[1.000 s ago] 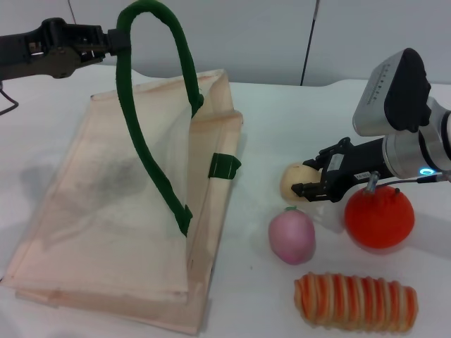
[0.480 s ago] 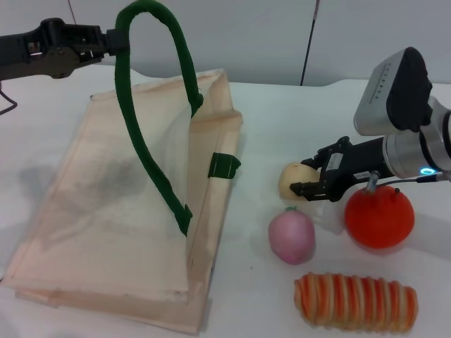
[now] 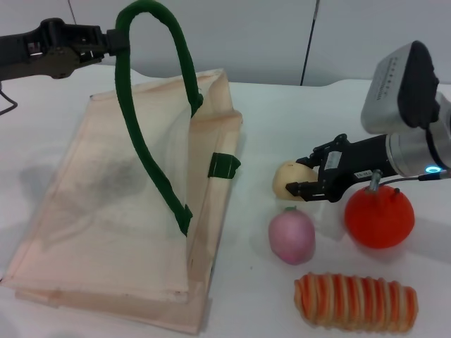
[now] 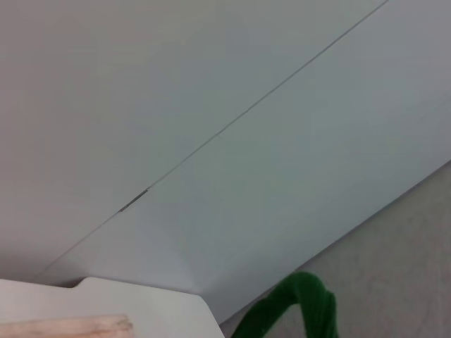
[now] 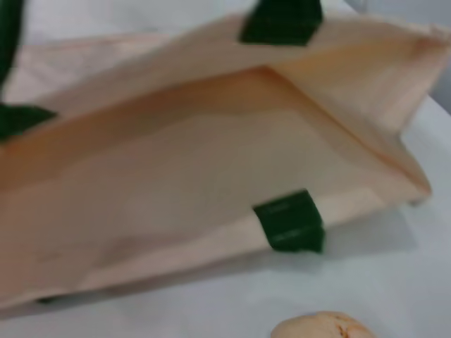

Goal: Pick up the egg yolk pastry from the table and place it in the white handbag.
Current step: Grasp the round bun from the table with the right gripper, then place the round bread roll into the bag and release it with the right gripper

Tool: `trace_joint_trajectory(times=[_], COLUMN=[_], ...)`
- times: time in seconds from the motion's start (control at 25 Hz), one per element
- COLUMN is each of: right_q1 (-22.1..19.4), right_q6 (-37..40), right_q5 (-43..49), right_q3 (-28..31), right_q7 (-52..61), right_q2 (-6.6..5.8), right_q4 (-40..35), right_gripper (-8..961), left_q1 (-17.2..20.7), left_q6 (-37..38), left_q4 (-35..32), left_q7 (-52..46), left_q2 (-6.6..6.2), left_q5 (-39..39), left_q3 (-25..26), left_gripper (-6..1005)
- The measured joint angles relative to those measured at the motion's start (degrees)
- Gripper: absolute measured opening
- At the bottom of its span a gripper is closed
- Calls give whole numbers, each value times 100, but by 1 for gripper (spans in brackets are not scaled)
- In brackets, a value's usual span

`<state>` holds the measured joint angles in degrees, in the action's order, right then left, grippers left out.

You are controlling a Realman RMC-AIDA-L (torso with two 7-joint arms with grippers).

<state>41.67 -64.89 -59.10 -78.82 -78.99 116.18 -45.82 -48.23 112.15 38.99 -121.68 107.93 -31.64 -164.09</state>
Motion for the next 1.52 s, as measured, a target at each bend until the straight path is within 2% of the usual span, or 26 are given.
trace_joint_trajectory(times=[0.2, 0.4, 0.8, 1.12, 1.52], right_q1=[-461, -480, 43, 635, 1312], right_q6=[-515, -781, -478, 38, 1122], right_q5=[-261, -483, -958, -1532, -2188], right_q3=[-35, -139, -978, -1749, -2943], right_q7=[0, -15, -61, -106, -108], right_q2=[4, 4, 14, 20, 41], right_q4=[-989, -1227, -1051, -667, -219], right_gripper=[489, 488, 476, 470, 443], left_q1=[-34, -61, -191, -299, -325], left_q6=[27, 87, 320, 457, 457], left_q4=[-6, -15, -85, -94, -94], left_q7=[-4, -48, -109, -158, -205], left_q2=[0, -11, -41, -46, -44], left_q5=[0, -78, -298, -385, -539], left_q3=[0, 0, 0, 0, 0], left_gripper=[176, 178, 184, 188, 193])
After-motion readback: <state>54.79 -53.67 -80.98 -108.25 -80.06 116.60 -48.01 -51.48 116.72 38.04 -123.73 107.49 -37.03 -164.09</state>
